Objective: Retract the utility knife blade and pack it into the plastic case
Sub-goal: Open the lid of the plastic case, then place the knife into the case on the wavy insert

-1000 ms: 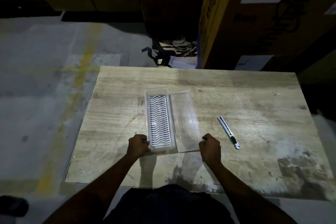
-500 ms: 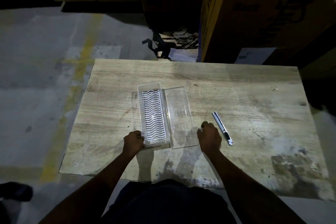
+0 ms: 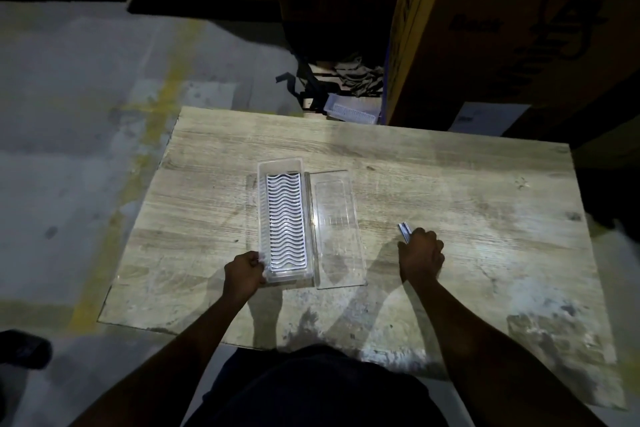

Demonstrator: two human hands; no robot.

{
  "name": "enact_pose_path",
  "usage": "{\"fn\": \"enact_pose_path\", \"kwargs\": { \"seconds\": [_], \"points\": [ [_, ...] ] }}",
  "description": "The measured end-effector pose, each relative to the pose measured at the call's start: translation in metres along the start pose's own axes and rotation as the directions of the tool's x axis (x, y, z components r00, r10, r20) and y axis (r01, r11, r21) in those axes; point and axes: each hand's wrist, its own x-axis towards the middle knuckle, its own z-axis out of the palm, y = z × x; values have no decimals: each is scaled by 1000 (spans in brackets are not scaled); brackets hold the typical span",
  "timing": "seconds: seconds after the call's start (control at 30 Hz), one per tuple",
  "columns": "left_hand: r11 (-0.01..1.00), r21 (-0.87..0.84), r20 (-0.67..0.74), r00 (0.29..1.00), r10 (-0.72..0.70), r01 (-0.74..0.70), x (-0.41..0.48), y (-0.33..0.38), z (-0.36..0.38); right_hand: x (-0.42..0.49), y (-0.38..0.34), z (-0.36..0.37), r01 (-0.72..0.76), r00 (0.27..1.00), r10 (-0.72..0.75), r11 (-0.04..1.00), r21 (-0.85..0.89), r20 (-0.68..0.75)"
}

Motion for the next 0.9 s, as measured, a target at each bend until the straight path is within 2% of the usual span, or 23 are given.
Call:
{"fn": "enact_pose_path", "kwargs": {
  "seconds": [0.27,0.53,0.73,0.9],
  "points": [
    [1000,-8,10,1000,-25,26,-2,4,-1,6,0,3,-43,998,42,999,-31,-41],
    [999,-5,54,998,-45,45,-3,8,-5,-7,-15,-1,-59,996,61,998,26,-60],
    [999,16,85,995,-43,42,-6,13,-14,-31,-64,-15,17,995,12,954,301,-95],
    [996,90,187,982,-26,9,6,8,-22,-62,-125,-29,101,988,-30,869,484,-154]
  ]
}}
